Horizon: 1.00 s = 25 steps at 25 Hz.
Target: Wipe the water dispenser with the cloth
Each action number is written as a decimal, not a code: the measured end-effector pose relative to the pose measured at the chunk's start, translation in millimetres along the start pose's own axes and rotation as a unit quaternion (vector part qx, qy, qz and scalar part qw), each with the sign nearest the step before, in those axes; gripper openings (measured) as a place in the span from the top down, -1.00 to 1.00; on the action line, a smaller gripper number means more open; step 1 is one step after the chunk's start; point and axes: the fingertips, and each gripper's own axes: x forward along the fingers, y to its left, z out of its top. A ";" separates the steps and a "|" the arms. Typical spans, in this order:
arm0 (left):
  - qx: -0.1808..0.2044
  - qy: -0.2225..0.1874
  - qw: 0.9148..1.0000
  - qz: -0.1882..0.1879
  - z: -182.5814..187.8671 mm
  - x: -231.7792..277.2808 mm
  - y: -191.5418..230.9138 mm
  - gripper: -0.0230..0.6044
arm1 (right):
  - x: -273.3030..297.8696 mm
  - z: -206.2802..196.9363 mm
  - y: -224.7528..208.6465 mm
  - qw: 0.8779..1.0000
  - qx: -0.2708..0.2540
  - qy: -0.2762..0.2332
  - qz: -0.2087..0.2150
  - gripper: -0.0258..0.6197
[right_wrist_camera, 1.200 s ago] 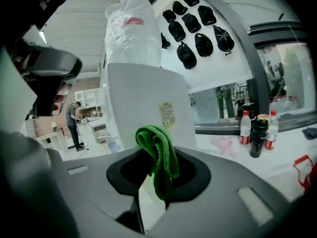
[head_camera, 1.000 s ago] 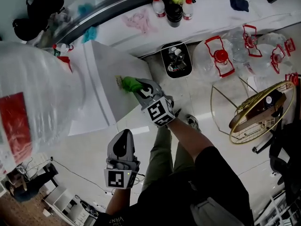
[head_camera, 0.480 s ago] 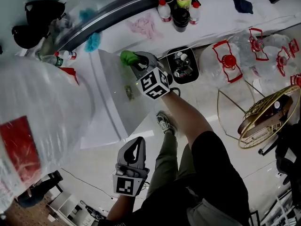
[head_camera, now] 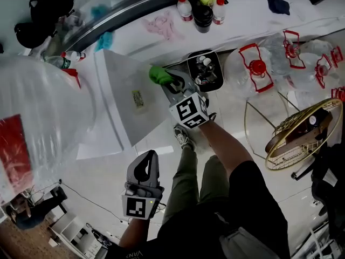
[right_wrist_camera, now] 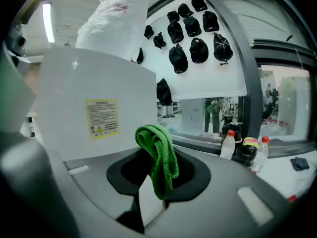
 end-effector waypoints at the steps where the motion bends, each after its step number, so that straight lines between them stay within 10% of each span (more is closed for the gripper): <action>1: -0.001 -0.003 1.000 0.006 1.1 1.1 -1.0 0.92 | -13.2 -8.9 10.1 1.000 0.004 0.005 0.010 0.62; 13: -0.025 -0.015 0.998 0.052 -17.9 0.7 -13.3 0.92 | -83.4 -82.3 123.6 0.990 0.034 0.033 0.133 0.62; 25: -0.035 -0.003 0.999 0.018 -39.0 3.2 9.6 0.92 | -3.0 -71.7 84.9 0.997 0.036 0.021 0.066 0.62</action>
